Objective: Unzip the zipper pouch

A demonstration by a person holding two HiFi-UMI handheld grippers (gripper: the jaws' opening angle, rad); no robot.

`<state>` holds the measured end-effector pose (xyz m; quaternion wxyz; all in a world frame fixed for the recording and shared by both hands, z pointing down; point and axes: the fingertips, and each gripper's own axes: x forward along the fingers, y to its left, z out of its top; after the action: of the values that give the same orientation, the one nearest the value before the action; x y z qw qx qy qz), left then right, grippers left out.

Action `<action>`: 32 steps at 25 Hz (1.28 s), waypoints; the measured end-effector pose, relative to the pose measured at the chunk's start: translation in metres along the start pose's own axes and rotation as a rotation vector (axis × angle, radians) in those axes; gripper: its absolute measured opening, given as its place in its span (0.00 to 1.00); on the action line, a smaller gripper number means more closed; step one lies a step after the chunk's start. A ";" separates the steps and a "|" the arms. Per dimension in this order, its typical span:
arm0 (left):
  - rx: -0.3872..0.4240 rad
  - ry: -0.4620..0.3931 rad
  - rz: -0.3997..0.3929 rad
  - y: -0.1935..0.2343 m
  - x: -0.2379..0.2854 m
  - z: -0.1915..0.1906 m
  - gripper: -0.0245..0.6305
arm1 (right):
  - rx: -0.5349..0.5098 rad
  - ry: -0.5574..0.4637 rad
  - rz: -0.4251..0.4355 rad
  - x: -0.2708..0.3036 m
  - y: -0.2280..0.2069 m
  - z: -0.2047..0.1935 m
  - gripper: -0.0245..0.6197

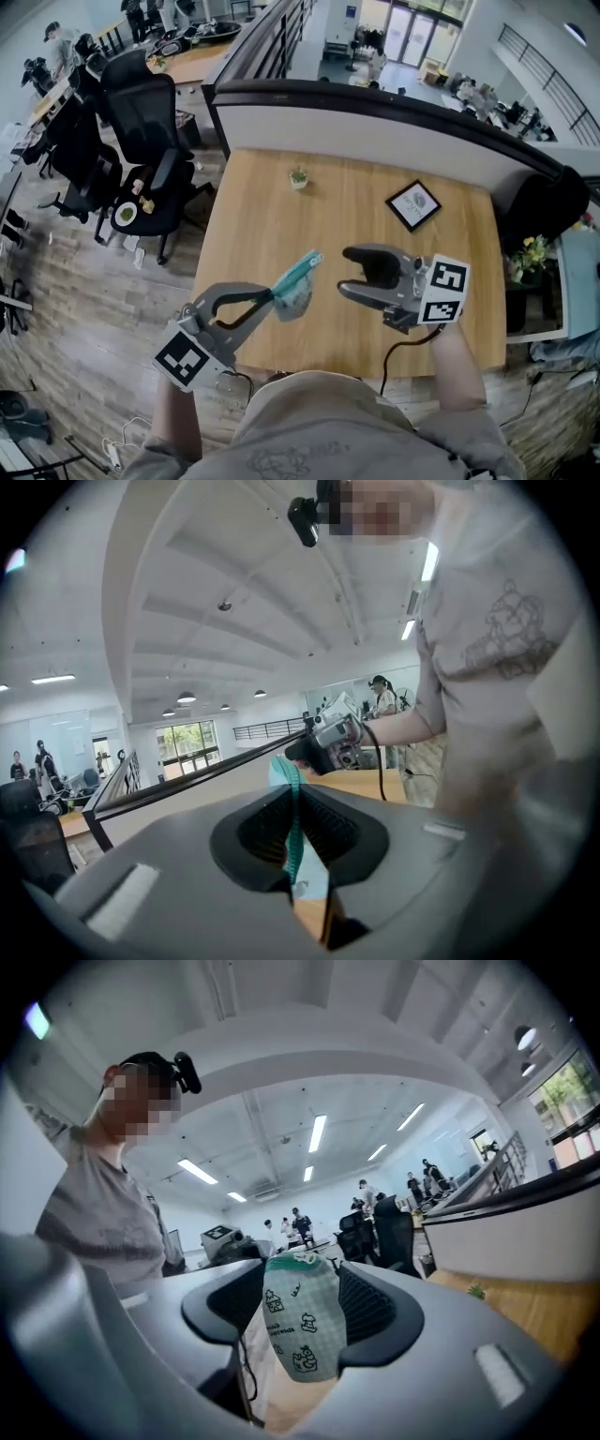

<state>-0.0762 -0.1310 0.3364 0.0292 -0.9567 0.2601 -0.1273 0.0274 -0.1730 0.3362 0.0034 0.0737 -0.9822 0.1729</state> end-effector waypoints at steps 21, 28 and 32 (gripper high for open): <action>-0.126 -0.075 -0.185 -0.012 -0.010 0.012 0.08 | -0.169 0.072 0.324 0.023 0.034 -0.003 0.11; -0.176 -0.168 -0.114 0.011 -0.011 0.013 0.09 | -0.092 0.083 0.293 0.028 0.040 0.006 0.06; -0.168 -0.185 -0.057 0.024 -0.013 0.012 0.15 | -0.144 0.135 0.196 0.032 0.038 0.004 0.06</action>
<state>-0.0956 -0.1451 0.3189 -0.0308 -0.9704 0.2389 -0.0169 -0.0093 -0.1437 0.3211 0.0580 -0.0349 -0.9920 0.1062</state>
